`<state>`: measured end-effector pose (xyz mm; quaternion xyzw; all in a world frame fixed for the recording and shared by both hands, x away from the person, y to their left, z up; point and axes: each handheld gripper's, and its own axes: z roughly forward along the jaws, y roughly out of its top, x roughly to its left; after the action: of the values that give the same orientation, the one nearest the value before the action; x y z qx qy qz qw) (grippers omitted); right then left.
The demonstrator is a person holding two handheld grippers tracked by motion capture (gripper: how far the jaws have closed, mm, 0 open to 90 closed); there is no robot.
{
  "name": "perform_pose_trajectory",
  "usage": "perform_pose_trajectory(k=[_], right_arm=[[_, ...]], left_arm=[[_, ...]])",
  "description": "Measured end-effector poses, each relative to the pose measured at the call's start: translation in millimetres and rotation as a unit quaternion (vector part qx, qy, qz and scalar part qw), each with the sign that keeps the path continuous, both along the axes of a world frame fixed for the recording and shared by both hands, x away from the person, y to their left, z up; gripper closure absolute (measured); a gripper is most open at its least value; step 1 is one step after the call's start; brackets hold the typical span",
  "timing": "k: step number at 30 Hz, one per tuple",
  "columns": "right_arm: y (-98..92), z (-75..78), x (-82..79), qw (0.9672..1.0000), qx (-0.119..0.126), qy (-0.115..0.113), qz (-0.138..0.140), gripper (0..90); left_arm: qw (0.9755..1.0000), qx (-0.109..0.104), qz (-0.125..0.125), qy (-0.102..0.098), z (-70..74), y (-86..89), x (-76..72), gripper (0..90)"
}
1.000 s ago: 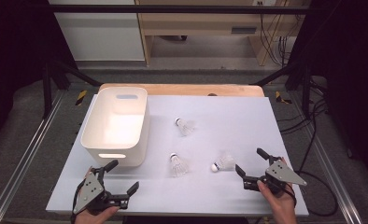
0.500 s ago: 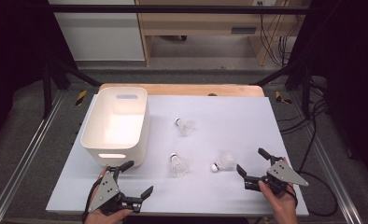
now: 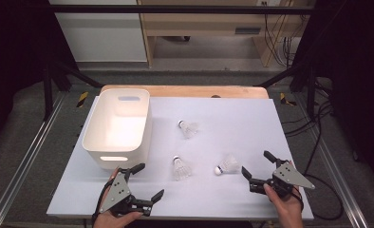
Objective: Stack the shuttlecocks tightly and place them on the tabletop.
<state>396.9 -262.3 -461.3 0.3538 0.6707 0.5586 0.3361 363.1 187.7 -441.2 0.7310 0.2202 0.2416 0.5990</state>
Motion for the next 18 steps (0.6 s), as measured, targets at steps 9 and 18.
perform_pose_trajectory(k=[9, 18], right_arm=[[-1.2, 0.7, -0.3, 1.0000, 0.001, -0.002, -0.002, 3.7], [-1.5, 1.0, -0.3, 1.0000, 0.001, -0.001, -0.003, 3.7]], left_arm=[[0.9998, -0.001, 0.003, 0.020, -4.0, -3.7, 3.8, 17.7], [0.9980, 0.017, 0.010, 0.060, -8.4, -7.1, 9.3, 55.0]])
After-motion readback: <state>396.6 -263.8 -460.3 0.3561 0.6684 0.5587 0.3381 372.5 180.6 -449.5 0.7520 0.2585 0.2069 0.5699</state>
